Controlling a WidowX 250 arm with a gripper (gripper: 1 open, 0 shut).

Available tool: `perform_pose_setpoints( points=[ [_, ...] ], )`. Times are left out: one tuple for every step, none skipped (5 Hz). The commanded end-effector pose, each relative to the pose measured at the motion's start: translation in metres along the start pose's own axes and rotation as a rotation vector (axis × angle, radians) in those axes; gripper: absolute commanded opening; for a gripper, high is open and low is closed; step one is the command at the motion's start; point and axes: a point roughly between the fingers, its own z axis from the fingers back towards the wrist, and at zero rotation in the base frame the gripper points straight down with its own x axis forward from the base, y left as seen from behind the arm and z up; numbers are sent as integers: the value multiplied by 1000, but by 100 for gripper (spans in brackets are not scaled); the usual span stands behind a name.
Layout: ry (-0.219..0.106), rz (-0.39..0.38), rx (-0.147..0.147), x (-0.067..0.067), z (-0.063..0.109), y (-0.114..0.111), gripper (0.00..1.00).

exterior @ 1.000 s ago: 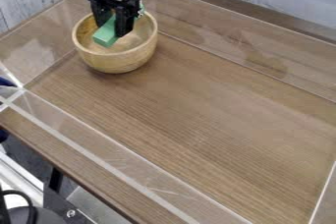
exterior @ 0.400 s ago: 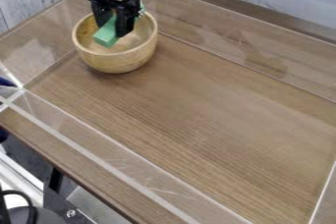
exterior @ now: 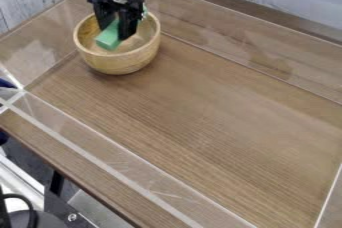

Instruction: Put the green block in the brown bowl

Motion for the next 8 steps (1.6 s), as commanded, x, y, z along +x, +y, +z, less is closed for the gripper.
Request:
perform_pose_setpoints(
  points=[
    [-45, 6, 29, 6, 14, 5, 0],
    [-44, 7, 27, 6, 14, 5, 0],
    [-40, 8, 26, 7, 13, 4, 0],
    [-38, 9, 24, 7, 12, 4, 0],
    [-35, 10, 22, 8, 10, 3, 0],
    [-32, 11, 20, 8, 9, 2, 0],
    [-26, 11, 19, 9, 7, 2, 0],
    [-18, 10, 19, 11, 2, 1, 0]
  ],
)
